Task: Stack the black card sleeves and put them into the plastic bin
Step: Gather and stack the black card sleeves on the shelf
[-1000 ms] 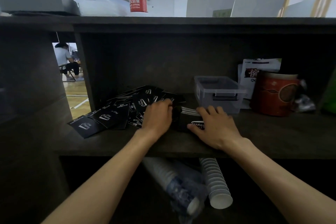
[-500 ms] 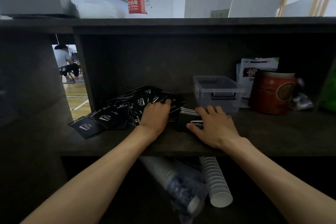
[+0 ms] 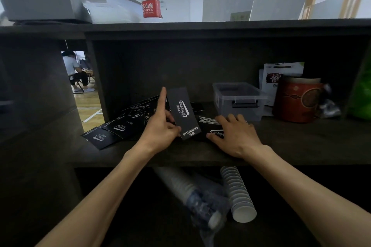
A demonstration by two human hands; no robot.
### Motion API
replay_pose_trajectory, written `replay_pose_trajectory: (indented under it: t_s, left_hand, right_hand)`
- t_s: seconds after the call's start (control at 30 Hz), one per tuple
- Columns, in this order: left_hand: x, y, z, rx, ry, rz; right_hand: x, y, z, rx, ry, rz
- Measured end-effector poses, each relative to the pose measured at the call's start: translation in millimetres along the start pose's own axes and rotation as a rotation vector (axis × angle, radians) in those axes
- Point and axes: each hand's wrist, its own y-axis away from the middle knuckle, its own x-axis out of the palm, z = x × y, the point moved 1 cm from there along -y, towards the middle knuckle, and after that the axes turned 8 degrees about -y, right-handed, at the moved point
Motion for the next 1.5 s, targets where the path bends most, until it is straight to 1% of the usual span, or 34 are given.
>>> replay_pose_trajectory:
  t_s: [0.13,0.23,0.3,0.4,0.5,0.6,0.7,0.83,1.0,1.07,1.13,1.23,1.3,1.4,1.43,1.5]
  left_hand:
    - [8.9,1.6,2.1,-0.035,-0.076,0.073]
    - [13.2,-0.1,5.3,-0.049,-0.168,0.089]
    - [16.2,-1.0,5.0,-0.059,-0.196,0.059]
    - [22.2,-0.6,1.6,-0.065,-0.223,-0.070]
    - [33.3,5.4,-5.6,-0.090,-0.358,-0.150]
    - [47.1,12.6,-11.7,-0.117,-0.550,-0.161]
    - [46.4,14.7,-11.5,-0.139,-0.623,-0.141]
    - [41.0,18.1,-8.6,-0.066,-0.720,-0.135]
    - [60.4,20.0,-20.0,0.076,-0.874,-0.083]
    - [66.6,18.8,-24.6,0.100,-0.901,-0.062]
    - [63.5,16.7,-22.7,0.093,-0.886,-0.049]
    - [42.9,3.0,-9.3,0.009,-0.823,-0.102]
    - [30.4,-9.5,3.3,-0.054,-0.855,-0.087]
    - [27.8,-21.0,15.8,-0.091,-0.989,0.065]
    - [29.3,-21.4,18.2,-0.077,-1.003,0.070]
    - [32.3,-20.0,21.1,-0.023,-1.022,0.029]
  right_hand:
    - [-3.3,1.3,2.7,0.012,-0.007,0.019]
    - [-5.7,1.9,2.5,0.002,-0.023,0.034]
    - [-6.9,2.1,1.5,0.000,-0.042,0.054]
    - [-7.9,2.3,0.6,0.019,-0.061,0.071]
    - [-7.9,0.1,1.8,0.035,-0.075,0.085]
    - [-9.1,-2.5,1.3,0.036,-0.075,0.080]
    - [-10.0,-4.9,-1.0,0.023,-0.070,0.093]
    - [-12.0,-12.4,-2.2,0.016,-0.054,0.139]
    - [-9.2,-22.8,-1.1,0.036,0.032,0.195]
    - [-5.2,-21.0,-1.2,0.052,0.041,0.170]
    - [0.3,-15.3,-2.1,0.029,0.061,0.092]
    - [4.9,-9.3,-3.0,-0.022,0.091,-0.019]
    - [5.4,-8.4,-2.9,-0.028,0.090,-0.031]
    - [3.2,-7.3,-2.1,-0.021,0.084,-0.022]
    - [2.7,-6.8,-1.8,-0.021,0.083,-0.018]
    - [1.9,-5.8,-1.7,-0.020,0.077,-0.013]
